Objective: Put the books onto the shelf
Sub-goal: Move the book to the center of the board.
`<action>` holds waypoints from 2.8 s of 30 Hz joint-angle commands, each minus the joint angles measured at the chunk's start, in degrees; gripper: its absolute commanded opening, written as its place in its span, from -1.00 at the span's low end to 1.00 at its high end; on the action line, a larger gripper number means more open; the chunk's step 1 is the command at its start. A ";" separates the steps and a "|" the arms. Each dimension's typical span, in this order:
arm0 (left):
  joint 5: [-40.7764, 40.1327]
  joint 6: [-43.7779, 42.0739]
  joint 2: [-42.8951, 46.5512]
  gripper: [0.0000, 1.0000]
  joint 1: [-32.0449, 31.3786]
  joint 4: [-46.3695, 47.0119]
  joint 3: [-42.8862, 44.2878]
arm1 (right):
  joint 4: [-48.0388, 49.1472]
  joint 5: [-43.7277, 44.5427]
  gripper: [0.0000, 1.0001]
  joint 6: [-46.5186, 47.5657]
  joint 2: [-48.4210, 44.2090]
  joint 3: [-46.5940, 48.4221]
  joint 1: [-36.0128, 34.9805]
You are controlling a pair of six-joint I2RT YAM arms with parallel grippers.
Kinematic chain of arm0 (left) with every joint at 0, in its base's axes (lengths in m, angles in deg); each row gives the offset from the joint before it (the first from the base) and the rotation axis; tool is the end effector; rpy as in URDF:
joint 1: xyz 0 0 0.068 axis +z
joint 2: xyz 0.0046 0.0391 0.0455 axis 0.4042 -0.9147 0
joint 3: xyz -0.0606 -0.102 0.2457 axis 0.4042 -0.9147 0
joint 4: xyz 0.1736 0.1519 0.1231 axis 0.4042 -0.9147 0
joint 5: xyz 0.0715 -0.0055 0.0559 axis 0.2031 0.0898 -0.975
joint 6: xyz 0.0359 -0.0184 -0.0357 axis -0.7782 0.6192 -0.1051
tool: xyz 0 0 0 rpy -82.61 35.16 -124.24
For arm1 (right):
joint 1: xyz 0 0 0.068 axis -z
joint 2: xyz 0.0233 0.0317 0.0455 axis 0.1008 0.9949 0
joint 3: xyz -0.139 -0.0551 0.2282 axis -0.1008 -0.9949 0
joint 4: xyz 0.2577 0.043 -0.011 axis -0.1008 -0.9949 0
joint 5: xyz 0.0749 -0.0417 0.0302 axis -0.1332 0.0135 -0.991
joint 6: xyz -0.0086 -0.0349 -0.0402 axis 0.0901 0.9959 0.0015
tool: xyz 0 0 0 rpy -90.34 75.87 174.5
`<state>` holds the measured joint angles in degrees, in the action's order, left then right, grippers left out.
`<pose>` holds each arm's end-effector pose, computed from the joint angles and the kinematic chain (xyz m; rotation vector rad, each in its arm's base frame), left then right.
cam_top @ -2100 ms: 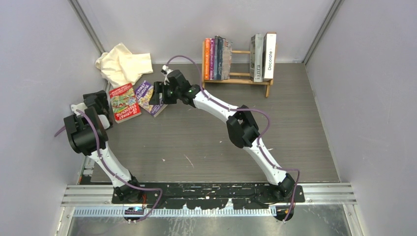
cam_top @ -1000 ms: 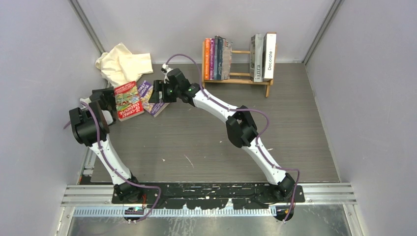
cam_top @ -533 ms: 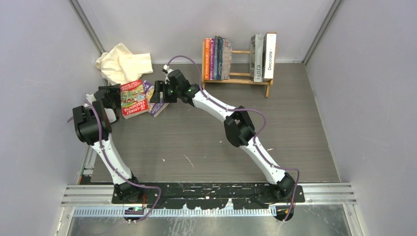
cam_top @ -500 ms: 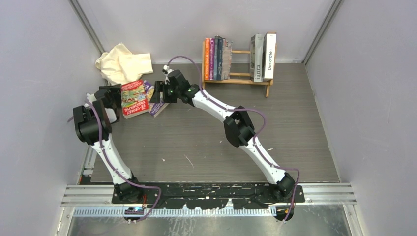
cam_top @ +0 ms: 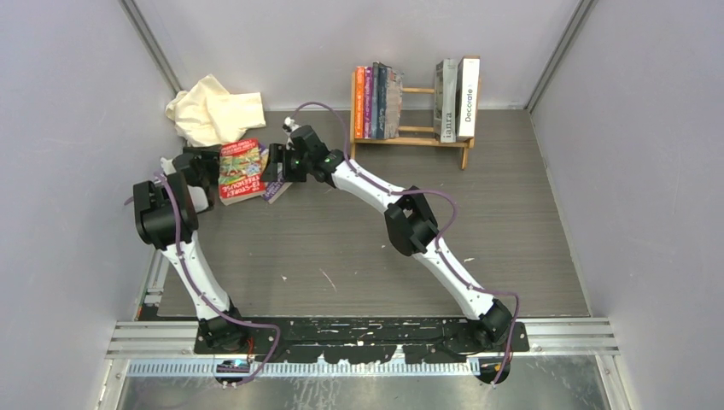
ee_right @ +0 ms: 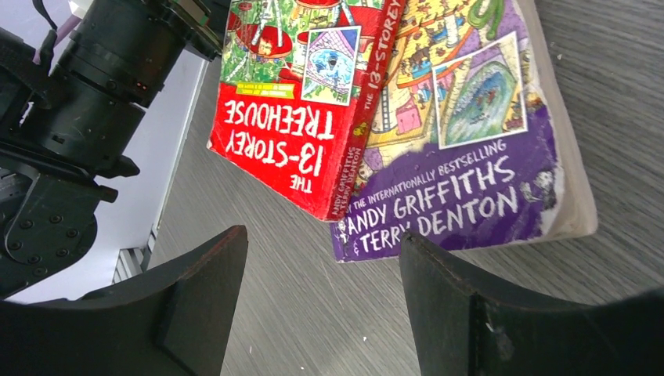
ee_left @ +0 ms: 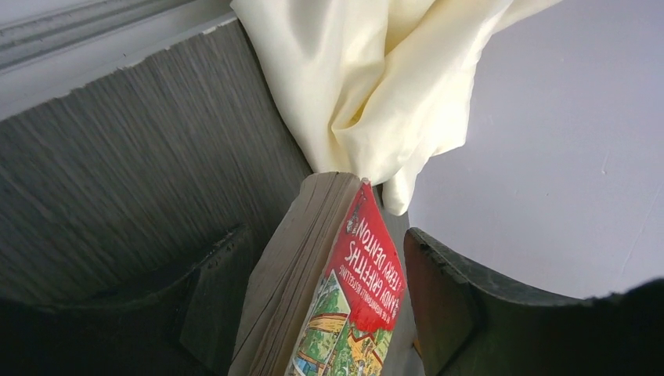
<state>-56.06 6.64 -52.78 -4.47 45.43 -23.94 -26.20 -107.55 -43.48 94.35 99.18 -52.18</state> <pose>0.4082 0.1397 0.1185 -1.3582 1.4098 -0.7184 0.4085 0.4448 0.1864 -0.3993 2.2533 1.1639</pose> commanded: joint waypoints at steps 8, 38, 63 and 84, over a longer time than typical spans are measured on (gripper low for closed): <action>2.61 -1.37 -1.04 0.40 -4.80 0.87 -0.10 | 4.67 1.23 0.51 -0.40 -4.14 -3.61 -0.15; 6.61 -0.86 -1.81 0.39 -11.13 4.91 -8.08 | 5.24 3.67 0.50 -5.00 -5.62 -13.49 0.34; 13.49 -4.69 -2.04 0.33 -12.09 2.14 -11.27 | 19.24 0.39 0.48 -13.50 -9.12 -27.16 -2.32; 16.78 -3.24 3.42 0.27 -13.86 0.71 -14.34 | 8.53 9.55 0.48 -7.77 -18.07 -33.29 -1.33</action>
<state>-46.83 2.55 -49.96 -14.76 55.46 -35.52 -15.55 -99.97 -52.07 78.92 67.91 -53.31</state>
